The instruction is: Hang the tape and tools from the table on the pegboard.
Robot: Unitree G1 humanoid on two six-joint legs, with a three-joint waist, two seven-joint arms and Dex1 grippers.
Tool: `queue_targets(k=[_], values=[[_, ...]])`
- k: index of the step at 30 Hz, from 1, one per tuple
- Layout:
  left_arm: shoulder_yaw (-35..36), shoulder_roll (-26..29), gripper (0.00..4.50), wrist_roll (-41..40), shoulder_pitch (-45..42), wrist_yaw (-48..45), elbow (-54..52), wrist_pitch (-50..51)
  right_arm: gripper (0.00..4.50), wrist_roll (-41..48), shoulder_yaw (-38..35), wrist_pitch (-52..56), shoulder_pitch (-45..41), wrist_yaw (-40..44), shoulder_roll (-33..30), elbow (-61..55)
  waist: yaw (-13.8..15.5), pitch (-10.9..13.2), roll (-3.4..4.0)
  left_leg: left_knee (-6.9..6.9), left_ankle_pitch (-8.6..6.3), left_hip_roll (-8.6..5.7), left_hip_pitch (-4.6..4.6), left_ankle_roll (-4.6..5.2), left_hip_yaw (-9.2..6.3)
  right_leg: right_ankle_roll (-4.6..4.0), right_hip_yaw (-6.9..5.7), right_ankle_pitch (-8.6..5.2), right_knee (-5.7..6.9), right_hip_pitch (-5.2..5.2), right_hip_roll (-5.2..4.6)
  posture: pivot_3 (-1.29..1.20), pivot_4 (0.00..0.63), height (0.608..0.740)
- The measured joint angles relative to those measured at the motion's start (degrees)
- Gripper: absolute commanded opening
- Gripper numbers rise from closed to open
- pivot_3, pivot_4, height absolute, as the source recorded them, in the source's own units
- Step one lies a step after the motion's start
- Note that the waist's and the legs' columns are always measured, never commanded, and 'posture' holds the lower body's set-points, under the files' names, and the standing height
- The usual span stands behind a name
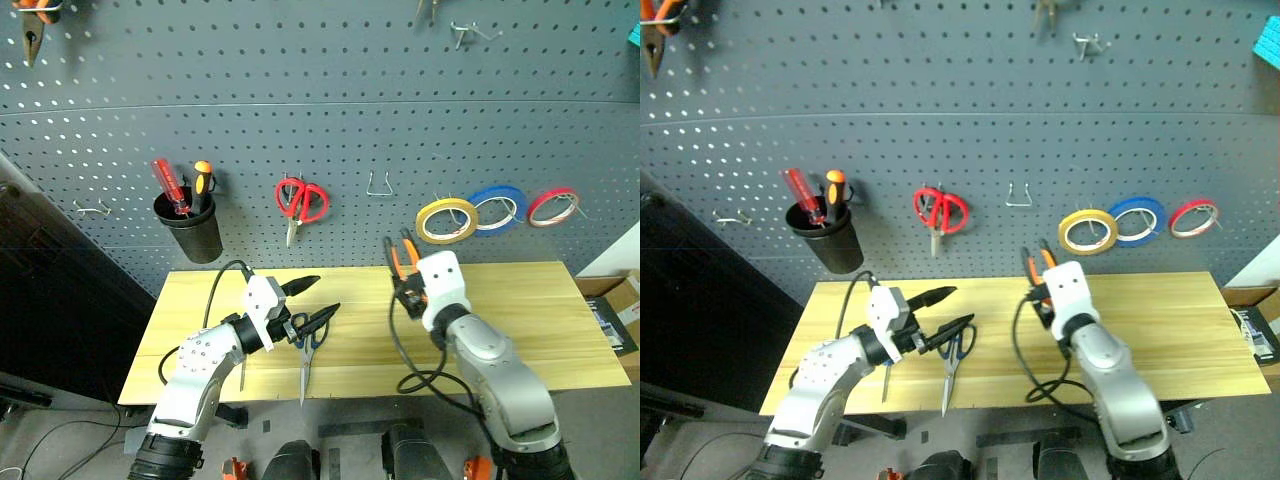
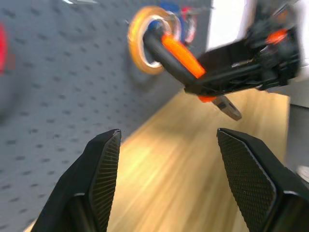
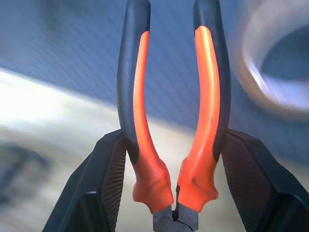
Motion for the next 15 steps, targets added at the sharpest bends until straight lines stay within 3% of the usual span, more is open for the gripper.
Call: queue_targets(k=[3, 7, 15], values=[[1.08, -0.52, 3.36, -0.30, -0.10, 1.81, -0.15, 0.50, 2.69, -1.97, 1.51, -3.63, -6.59, -0.65, 1.41, 0.06, 0.44, -0.01, -0.02, -0.02, 0.03, 0.00, -0.01, -0.05, -0.11, -0.01, -0.10, 0.00, -0.01, 0.01, 0.01, -0.02, 0.144, 0.740], [2.04, -3.63, 3.36, -0.98, -4.71, 7.78, -0.84, 4.72, 2.69, -1.99, -3.10, -12.22, -22.15, -0.93, 1.96, 8.72, 0.56, -0.06, -0.13, -0.09, 0.03, -0.02, -0.02, -0.05, -0.18, -0.04, -0.17, 0.00, -0.02, 0.01, 0.02, -0.01, 0.142, 0.740], [1.80, -5.40, 3.36, -1.10, -7.92, 11.50, -4.11, 8.46, 2.69, -1.86, -6.89, -26.38, -30.18, 0.27, 1.37, 29.38, 0.24, -0.12, -0.22, -0.33, -0.03, 0.01, -0.26, -0.12, -0.01, -0.05, -0.07, 0.00, -0.41, -0.25, 0.03, 0.03, 0.141, 0.740]])
